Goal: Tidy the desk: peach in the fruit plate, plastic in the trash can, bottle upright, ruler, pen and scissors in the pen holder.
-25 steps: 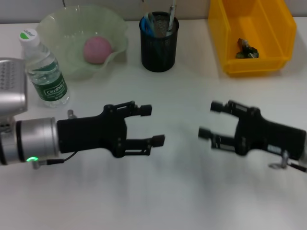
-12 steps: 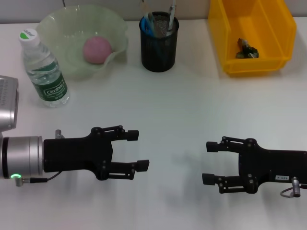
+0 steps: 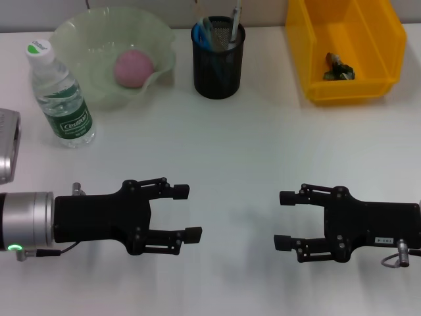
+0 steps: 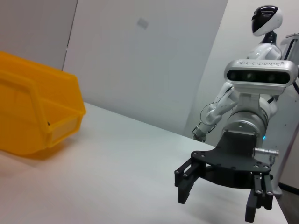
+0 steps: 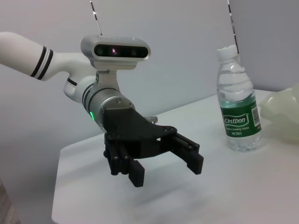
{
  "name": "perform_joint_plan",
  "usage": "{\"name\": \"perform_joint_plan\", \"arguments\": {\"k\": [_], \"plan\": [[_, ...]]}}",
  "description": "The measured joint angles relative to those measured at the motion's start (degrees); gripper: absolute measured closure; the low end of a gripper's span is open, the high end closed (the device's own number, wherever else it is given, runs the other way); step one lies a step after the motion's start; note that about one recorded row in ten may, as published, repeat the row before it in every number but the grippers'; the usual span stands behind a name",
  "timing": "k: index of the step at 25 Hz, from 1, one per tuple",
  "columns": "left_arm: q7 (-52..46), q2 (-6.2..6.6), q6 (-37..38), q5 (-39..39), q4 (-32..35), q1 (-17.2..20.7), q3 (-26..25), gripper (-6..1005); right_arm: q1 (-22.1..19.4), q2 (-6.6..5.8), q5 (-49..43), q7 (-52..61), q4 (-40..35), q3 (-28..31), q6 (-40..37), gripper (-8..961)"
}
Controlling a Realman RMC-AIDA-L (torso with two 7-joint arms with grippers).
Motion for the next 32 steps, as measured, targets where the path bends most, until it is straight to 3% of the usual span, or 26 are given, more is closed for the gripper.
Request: {"name": "perform_joint_plan", "arguments": {"k": [32], "plan": [[-0.3, 0.65, 1.5, 0.3, 0.0, 0.1, -0.3, 153, 1.5, 0.03, -0.1, 1.1, -1.4, -0.1, 0.2, 126]]}}
